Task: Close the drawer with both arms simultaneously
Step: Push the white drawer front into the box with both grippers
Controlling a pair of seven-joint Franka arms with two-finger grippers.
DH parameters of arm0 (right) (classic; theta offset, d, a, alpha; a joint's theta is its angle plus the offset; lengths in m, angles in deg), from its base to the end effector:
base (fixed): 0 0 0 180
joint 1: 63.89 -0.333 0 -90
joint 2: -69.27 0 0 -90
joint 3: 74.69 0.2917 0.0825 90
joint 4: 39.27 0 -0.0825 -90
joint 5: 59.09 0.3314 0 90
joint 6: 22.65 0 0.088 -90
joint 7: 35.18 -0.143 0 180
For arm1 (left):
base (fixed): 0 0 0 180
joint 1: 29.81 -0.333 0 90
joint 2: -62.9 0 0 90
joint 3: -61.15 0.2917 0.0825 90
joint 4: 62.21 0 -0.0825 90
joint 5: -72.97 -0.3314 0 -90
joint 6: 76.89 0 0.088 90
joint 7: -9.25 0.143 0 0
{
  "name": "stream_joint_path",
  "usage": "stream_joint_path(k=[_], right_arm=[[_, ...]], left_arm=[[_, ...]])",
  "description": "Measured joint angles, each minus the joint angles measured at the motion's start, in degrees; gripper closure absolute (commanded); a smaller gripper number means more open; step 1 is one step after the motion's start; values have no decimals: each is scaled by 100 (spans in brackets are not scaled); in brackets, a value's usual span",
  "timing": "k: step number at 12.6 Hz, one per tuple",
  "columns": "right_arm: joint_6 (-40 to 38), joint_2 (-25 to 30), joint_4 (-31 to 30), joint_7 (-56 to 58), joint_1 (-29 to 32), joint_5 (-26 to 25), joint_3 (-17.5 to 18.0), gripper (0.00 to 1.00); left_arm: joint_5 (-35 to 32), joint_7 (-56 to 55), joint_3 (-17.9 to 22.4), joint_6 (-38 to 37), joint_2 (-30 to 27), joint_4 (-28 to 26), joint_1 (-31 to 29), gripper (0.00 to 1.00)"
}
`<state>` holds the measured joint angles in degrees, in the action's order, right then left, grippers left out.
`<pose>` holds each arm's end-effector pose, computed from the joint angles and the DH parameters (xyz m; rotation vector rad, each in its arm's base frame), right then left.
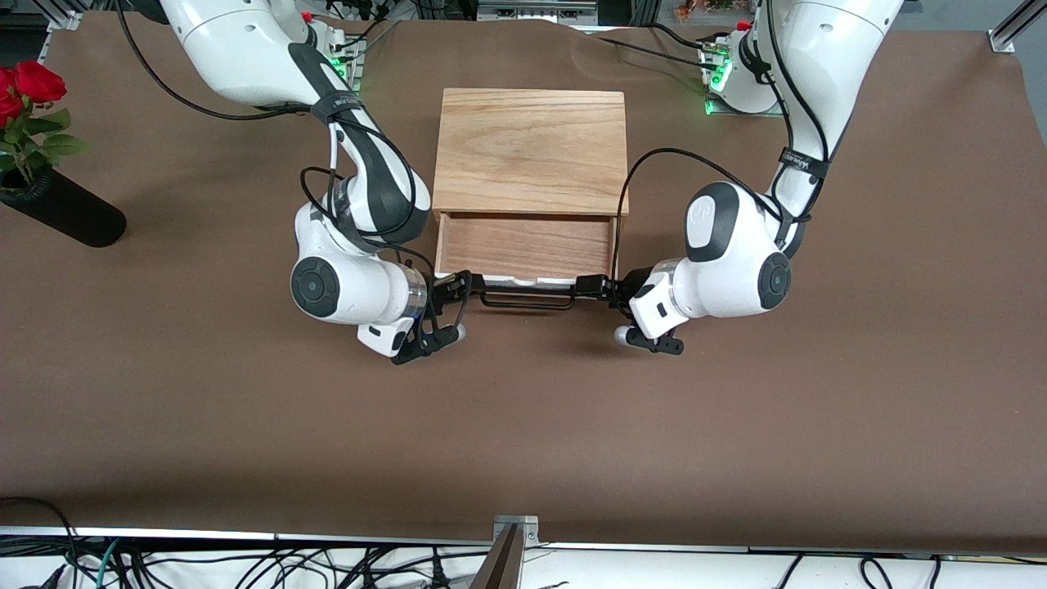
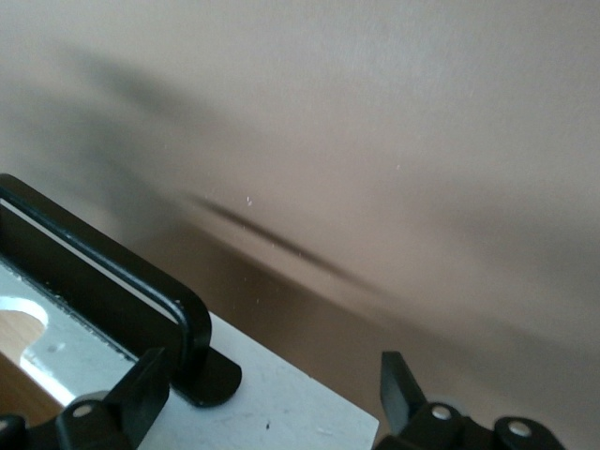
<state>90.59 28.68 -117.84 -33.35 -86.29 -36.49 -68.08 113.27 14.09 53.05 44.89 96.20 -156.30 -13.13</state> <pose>0.5653 0.3406 0.2717 -2.6951 -0.4593 0.2746 0.5539 -0.2993 0.2659 2.4994 -0.1037 -0.2709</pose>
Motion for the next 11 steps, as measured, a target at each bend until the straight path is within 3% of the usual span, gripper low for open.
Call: stream_joint_path(k=[11], right_arm=[[-1368, 0, 4, 0, -30, 19, 204, 0]], left_arm=[[-476, -224, -17, -1647, -122, -64, 8, 0]])
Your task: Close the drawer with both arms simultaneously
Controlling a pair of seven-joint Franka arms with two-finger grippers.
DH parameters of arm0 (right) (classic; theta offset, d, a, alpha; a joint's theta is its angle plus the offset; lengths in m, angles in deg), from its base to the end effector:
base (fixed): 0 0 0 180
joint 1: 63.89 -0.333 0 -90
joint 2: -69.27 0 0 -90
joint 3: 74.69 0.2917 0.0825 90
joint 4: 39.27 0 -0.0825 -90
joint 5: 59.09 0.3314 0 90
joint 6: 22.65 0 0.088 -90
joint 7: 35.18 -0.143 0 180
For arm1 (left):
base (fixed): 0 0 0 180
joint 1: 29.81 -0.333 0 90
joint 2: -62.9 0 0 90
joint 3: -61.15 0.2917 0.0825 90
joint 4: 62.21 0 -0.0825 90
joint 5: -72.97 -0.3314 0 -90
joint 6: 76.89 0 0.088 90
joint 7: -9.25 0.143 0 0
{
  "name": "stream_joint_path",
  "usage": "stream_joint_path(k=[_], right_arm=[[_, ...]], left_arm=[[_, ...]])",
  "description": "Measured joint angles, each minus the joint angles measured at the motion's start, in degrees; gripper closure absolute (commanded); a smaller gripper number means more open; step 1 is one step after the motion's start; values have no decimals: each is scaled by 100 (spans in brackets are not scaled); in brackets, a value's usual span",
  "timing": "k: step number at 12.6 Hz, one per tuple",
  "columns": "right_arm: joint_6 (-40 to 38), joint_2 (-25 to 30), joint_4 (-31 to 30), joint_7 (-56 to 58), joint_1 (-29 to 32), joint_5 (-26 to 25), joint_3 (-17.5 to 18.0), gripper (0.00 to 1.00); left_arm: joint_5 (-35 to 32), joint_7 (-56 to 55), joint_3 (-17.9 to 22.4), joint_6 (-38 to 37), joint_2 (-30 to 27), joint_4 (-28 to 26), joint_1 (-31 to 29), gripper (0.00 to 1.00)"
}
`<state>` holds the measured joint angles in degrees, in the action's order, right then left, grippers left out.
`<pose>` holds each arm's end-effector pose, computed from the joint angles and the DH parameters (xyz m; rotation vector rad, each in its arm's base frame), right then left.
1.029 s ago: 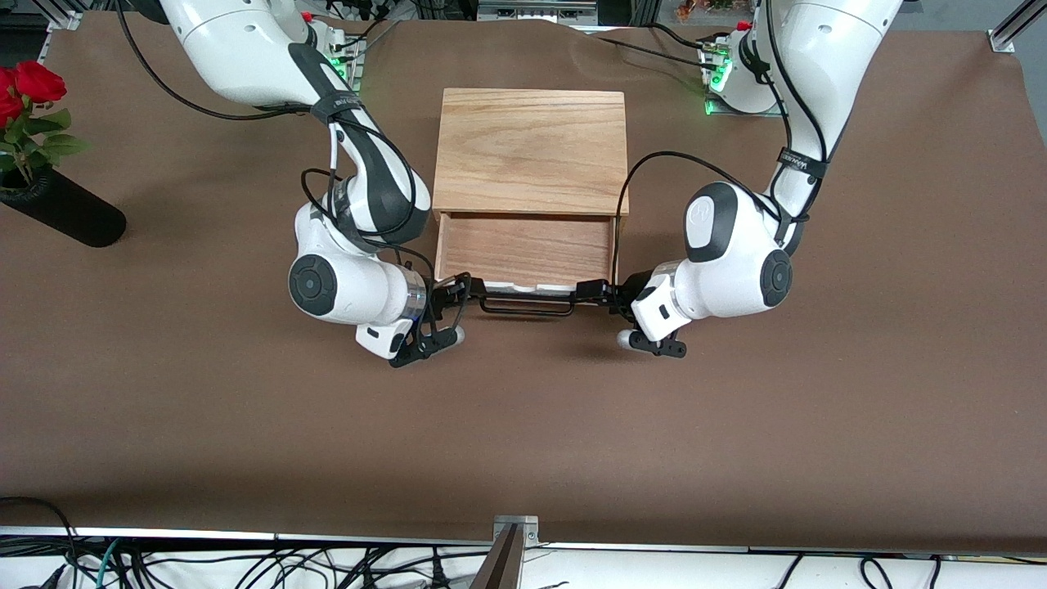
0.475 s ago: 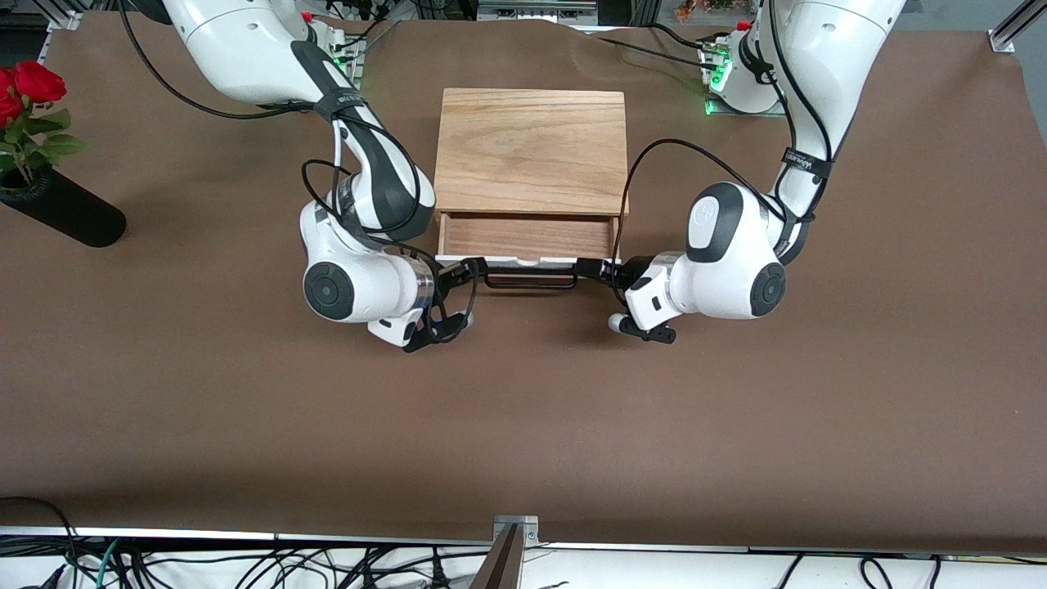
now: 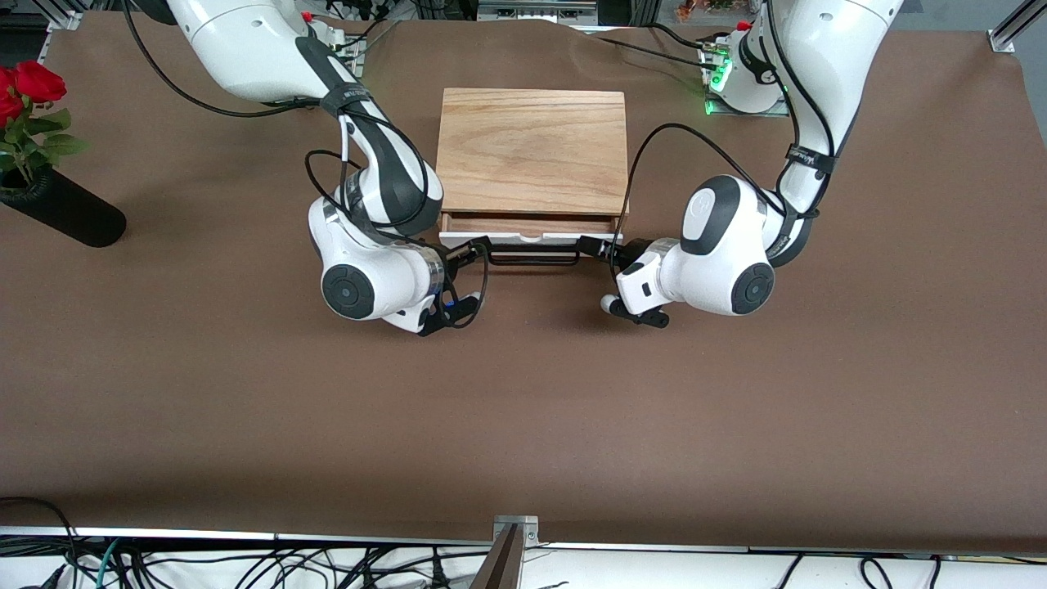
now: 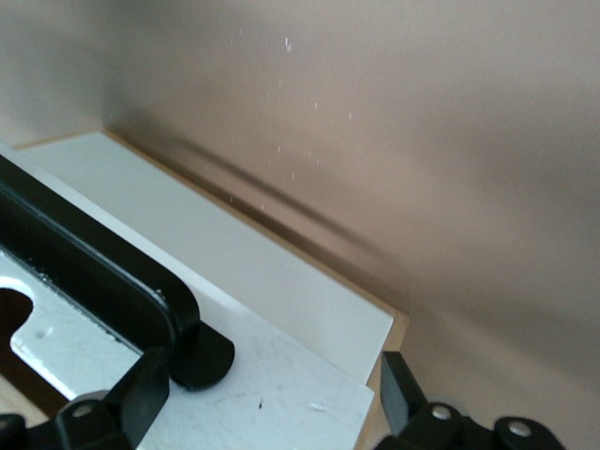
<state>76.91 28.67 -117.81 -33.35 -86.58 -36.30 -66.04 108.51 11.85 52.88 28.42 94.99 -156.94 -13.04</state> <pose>0.5155 0.3531 0.2645 -2.6354 -0.5675 0.6125 0.5036 -0.3009 0.2636 2.5023 -0.2364 -0.6312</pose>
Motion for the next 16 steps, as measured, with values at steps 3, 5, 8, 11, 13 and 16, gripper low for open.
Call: stream_joint_path(k=[3, 5, 8, 11, 13, 16], right_arm=[[-436, -6, -2, 0, 0, 0, 1, 0], [-738, -28, -4, 0, 2, 24, 1, 0], [-961, -91, -4, 0, 31, 340, -40, 0], [-1034, -113, 0, 1, 85, 432, -45, 0], [-1044, -111, 92, 11, 83, 432, -44, 0], [-972, -94, 574, 11, 104, 432, -199, 0]], left_arm=[[-8, -9, 0, -237, -18, -117, -3, 0], [-16, -9, 2, -386, -41, -228, -8, 0], [-183, -109, 2, -498, -85, -272, -9, 0], [-201, -138, 14, -504, -103, -256, -13, 0], [-206, -138, 186, -500, -221, -95, -30, 0], [-221, -55, 716, -523, -715, 140, -202, 0]])
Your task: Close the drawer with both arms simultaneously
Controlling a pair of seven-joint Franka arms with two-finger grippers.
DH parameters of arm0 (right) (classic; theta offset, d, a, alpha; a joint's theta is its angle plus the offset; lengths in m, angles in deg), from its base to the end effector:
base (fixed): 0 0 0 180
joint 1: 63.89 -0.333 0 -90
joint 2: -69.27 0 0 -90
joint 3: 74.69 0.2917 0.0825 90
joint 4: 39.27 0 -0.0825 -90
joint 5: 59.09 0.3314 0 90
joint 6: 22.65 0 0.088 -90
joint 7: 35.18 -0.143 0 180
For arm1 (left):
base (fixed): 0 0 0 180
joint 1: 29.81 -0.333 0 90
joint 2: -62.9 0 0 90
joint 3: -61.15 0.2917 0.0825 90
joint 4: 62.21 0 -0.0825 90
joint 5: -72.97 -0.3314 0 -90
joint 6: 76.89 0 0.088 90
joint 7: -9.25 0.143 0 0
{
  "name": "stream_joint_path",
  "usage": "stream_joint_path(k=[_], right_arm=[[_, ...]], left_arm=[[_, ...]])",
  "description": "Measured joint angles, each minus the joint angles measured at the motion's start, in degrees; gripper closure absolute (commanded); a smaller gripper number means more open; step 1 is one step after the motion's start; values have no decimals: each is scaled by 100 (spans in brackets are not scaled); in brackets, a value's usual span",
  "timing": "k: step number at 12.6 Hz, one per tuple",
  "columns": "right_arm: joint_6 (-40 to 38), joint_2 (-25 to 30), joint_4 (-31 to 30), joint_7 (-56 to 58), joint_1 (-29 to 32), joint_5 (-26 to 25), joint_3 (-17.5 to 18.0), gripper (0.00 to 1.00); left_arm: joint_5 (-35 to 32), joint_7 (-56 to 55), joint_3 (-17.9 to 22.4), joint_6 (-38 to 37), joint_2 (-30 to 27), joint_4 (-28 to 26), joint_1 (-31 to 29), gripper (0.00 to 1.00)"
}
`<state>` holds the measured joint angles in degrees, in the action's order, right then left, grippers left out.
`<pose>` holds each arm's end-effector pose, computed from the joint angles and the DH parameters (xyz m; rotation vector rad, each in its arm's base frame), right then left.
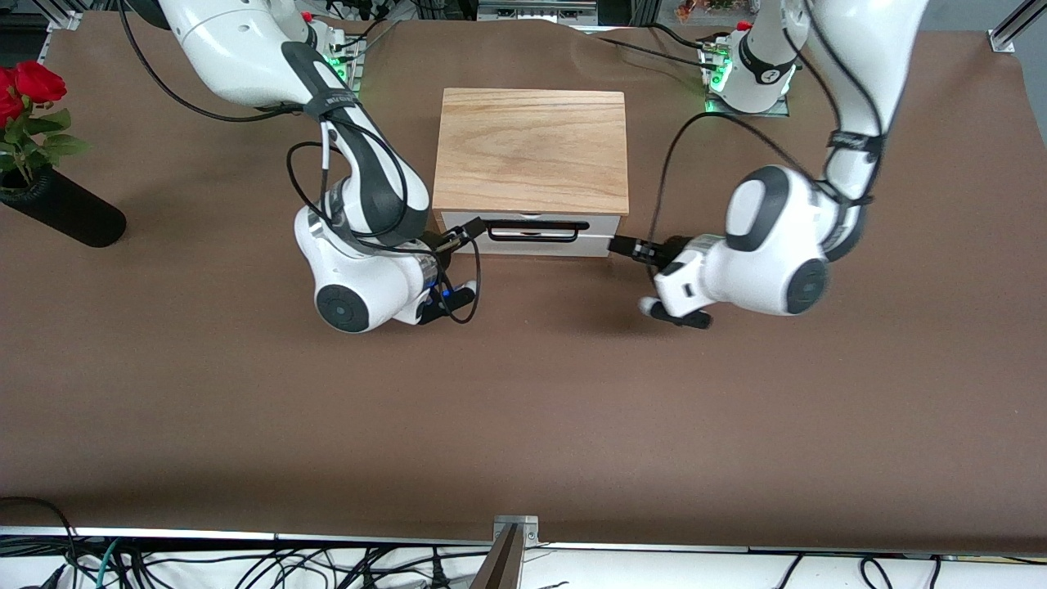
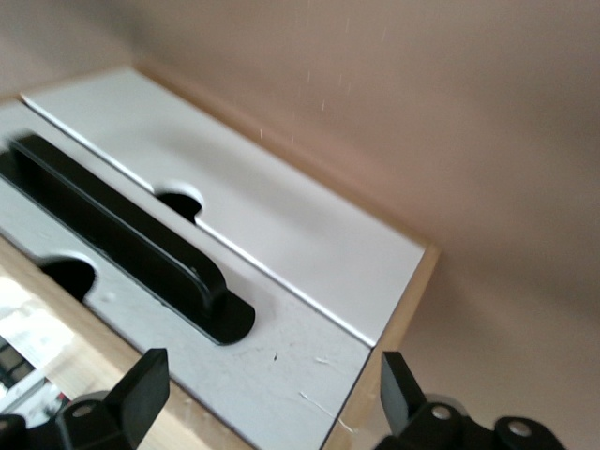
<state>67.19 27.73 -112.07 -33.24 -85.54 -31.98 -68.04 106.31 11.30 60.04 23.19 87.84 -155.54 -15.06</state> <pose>0.5221 0.3388 0.2902 -2.5558 -0.5342 0.7165 0.5371 -0.2231 0.3339 2.5746 -0.1460 -0.4984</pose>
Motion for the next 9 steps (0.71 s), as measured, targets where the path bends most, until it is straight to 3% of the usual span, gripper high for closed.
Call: stream_joint_path(k=[2, 6, 9], right_arm=[[210, 18, 280, 66, 58, 0, -205, 0], [253, 41, 854, 292, 104, -19, -965, 0], [224, 193, 996, 333, 119, -24, -1597, 0]], left_arm=[[-356, 196, 237, -53, -488, 26, -139, 0], [-2209, 200, 289, -563, -1700, 22, -138, 0], [-2900, 209, 642, -823, -2113, 9, -178, 0]])
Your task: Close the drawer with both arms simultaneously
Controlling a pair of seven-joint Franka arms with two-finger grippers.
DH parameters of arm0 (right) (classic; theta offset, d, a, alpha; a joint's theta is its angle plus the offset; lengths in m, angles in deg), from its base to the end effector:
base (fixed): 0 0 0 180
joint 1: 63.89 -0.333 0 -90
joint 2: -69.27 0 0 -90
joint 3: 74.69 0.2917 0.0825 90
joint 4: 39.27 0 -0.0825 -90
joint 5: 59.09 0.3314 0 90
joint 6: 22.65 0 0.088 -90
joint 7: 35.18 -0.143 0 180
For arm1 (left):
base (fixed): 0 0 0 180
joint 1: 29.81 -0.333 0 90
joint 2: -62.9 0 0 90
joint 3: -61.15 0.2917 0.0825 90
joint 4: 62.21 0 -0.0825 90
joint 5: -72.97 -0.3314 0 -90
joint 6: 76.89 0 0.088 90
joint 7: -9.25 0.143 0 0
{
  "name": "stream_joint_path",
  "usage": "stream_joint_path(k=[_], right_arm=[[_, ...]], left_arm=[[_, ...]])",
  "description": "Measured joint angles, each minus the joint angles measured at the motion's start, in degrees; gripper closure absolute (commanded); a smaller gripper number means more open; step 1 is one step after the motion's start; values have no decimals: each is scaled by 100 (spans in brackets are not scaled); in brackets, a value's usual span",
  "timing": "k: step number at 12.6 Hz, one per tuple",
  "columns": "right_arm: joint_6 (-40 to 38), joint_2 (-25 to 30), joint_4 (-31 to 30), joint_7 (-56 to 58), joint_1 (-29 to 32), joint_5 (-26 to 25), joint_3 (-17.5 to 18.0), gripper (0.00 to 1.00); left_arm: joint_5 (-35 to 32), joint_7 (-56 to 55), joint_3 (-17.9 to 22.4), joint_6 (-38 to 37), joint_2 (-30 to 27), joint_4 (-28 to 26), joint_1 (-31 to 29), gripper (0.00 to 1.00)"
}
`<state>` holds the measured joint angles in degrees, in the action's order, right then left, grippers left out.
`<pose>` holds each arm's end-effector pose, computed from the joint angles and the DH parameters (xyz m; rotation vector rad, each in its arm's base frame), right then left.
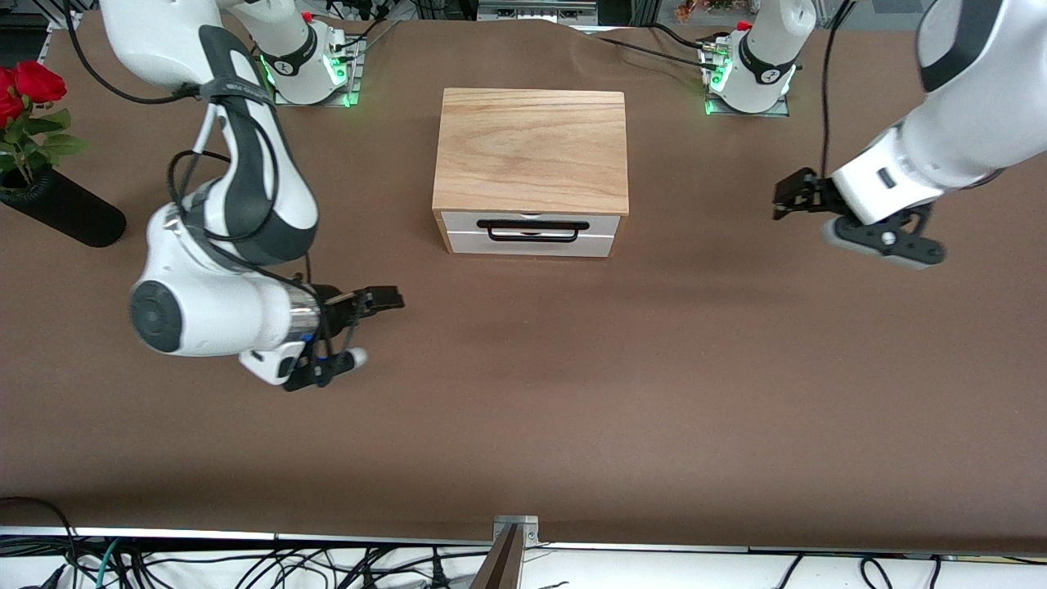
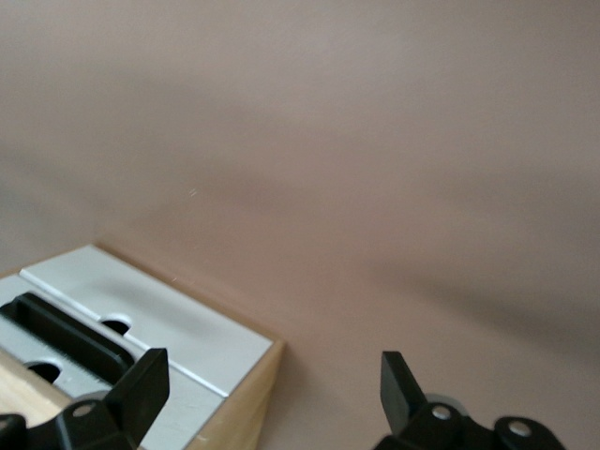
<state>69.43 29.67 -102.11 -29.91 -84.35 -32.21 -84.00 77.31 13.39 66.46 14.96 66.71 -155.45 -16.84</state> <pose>0.6218 0.2157 0.3701 -2.7557 -0.3549 0.2705 0.5092 -0.0804 0.5099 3.0564 -0.3067 -0.1422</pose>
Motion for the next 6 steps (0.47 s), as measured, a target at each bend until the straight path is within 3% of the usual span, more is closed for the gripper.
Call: stream_joint_path(k=[4, 6], right_arm=[[-70, 391, 38, 403, 124, -75, -707, 0], [-132, 748, 49, 422, 376, -635, -740, 0]], left_arm=[[-129, 71, 465, -59, -125, 78, -49, 0], [-148, 72, 471, -64, -126, 120, -44, 0]])
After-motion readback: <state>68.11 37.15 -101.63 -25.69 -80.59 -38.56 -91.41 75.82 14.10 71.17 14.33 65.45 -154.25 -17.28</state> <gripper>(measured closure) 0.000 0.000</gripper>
